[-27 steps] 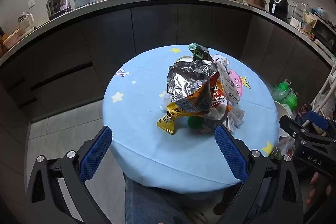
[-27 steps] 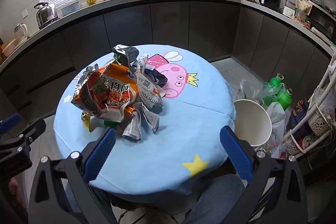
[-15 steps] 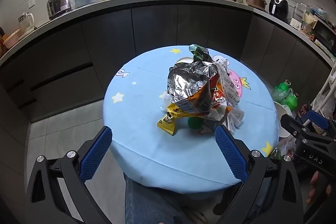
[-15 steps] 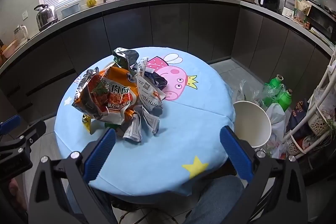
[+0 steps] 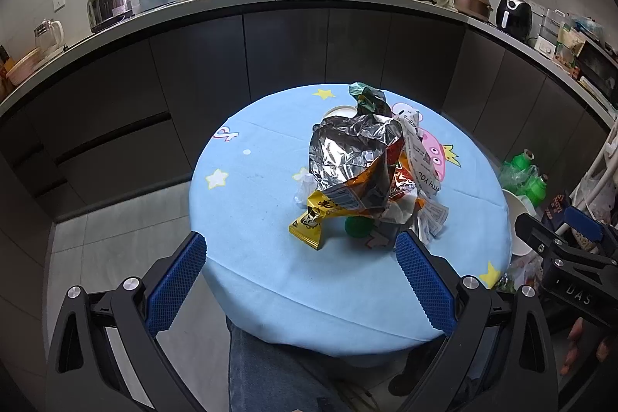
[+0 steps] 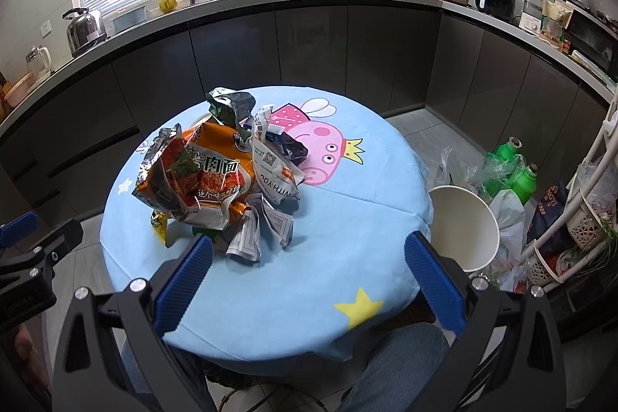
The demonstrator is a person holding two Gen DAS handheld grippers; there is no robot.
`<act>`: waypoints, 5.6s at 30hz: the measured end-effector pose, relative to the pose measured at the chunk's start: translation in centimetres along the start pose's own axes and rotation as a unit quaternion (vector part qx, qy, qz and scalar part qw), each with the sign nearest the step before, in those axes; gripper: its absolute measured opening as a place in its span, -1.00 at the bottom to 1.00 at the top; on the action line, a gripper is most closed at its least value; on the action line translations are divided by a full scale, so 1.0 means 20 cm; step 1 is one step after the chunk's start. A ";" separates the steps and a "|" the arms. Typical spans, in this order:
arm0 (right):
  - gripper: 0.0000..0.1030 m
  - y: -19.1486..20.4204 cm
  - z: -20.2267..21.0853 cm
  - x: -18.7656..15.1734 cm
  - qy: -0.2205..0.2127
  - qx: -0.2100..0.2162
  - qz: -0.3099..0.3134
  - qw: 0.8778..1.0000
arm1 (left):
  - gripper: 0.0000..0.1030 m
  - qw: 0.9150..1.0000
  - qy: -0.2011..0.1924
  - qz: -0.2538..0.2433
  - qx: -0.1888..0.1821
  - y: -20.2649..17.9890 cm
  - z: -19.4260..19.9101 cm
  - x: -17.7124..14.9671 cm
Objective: Collect trash
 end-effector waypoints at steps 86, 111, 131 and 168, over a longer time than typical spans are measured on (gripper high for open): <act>0.93 -0.06 -0.34 0.07 0.000 0.112 -0.004 0.994 | 0.42 0.984 0.052 -0.088 -0.144 -0.28 -0.34 0.28; -0.65 0.05 -0.83 0.32 0.007 0.223 0.077 0.972 | -0.94 0.971 0.135 -0.056 -0.187 -0.26 -0.51 0.40; -0.90 -0.39 -0.25 0.27 -0.111 0.164 -0.021 0.980 | -0.94 0.965 0.049 -0.066 -0.250 -0.47 -0.09 0.58; -0.89 -1.53 -0.30 -0.57 -0.067 -0.027 -0.246 0.967 | -0.93 0.863 0.269 -0.328 -0.273 -2.26 -1.04 -0.36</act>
Point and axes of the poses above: each gripper's, at about its wrist camera, not at the fingertips, and z roughly against the way its jaws point, y to its left, x to its top, the point moved 3 cm from there along -z, roughly the way its jaws point, and after that the axes turned 13 degrees about z, right-handed, at the moved point
